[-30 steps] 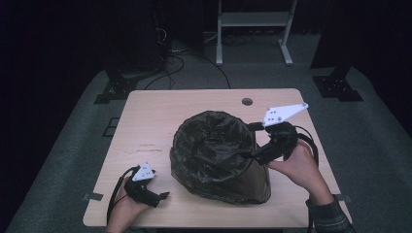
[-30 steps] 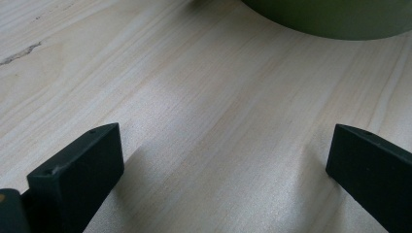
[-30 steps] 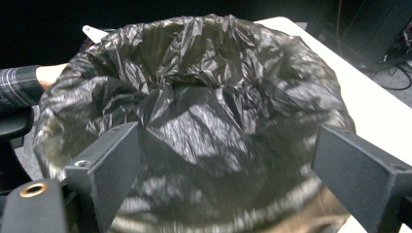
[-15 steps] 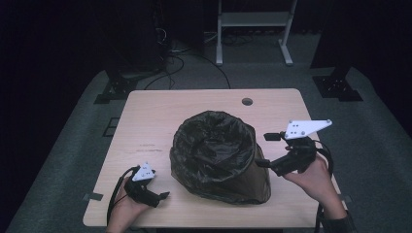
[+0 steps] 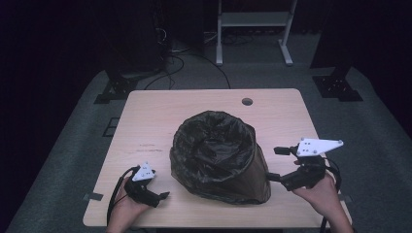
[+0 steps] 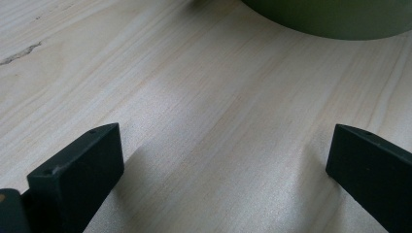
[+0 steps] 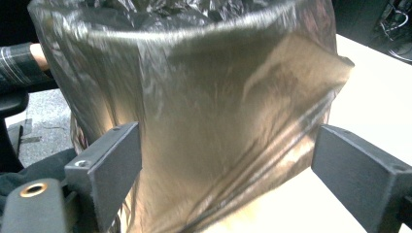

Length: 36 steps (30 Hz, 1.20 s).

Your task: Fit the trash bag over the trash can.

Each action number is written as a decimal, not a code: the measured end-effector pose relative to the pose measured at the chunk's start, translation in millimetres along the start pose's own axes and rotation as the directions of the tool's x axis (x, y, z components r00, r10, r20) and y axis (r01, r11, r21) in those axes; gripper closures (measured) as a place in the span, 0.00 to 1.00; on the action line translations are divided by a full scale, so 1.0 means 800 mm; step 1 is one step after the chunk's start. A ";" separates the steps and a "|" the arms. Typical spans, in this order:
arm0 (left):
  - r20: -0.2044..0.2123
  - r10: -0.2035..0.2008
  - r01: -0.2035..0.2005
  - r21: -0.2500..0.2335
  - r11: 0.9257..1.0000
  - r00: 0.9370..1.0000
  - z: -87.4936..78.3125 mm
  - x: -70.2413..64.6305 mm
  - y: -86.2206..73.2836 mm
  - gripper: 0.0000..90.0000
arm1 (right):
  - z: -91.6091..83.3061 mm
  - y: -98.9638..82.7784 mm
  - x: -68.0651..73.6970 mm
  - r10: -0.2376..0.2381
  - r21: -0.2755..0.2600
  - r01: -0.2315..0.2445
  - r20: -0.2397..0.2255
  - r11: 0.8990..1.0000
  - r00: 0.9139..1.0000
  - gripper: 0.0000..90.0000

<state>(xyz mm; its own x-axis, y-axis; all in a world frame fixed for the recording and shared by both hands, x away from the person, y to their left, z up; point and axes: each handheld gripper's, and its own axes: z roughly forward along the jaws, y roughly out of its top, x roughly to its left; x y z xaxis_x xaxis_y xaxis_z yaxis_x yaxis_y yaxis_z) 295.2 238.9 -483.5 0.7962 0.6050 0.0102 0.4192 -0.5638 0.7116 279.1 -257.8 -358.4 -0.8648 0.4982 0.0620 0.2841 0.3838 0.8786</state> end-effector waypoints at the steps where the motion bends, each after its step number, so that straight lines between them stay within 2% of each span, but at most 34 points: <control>1: 0.000 0.000 0.000 0.000 1.000 1.000 0.000 0.000 0.000 0.00 | -0.001 -0.004 0.000 0.005 -0.001 -0.005 0.001 1.000 1.000 0.11; 13: 0.000 0.000 0.000 0.000 1.000 1.000 0.000 0.000 0.000 0.00 | -0.007 -0.046 -0.008 0.035 0.031 -0.036 0.036 0.999 0.999 0.11; 21: 0.000 0.001 -0.001 0.000 1.000 1.000 0.000 0.000 0.000 0.00 | -0.005 -0.073 -0.014 0.051 0.081 -0.057 0.067 0.995 0.996 0.11; 29: 0.001 0.001 -0.001 0.000 1.000 1.000 0.000 0.000 0.000 0.00 | 0.005 -0.095 -0.017 0.061 0.128 -0.071 0.081 0.989 0.995 0.11; 36: 0.001 0.001 -0.001 0.000 1.000 1.000 0.000 0.000 0.000 0.00 | 0.024 -0.109 -0.016 0.034 0.186 -0.051 0.096 0.981 0.995 0.11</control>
<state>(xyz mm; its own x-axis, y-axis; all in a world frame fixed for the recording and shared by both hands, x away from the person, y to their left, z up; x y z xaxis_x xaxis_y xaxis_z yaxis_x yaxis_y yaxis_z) 295.1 238.9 -483.5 0.7970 0.6039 0.0103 0.4185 -0.5643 0.7116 273.1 -282.6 -444.6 -0.8112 0.5829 0.0461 0.3999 0.4955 0.7711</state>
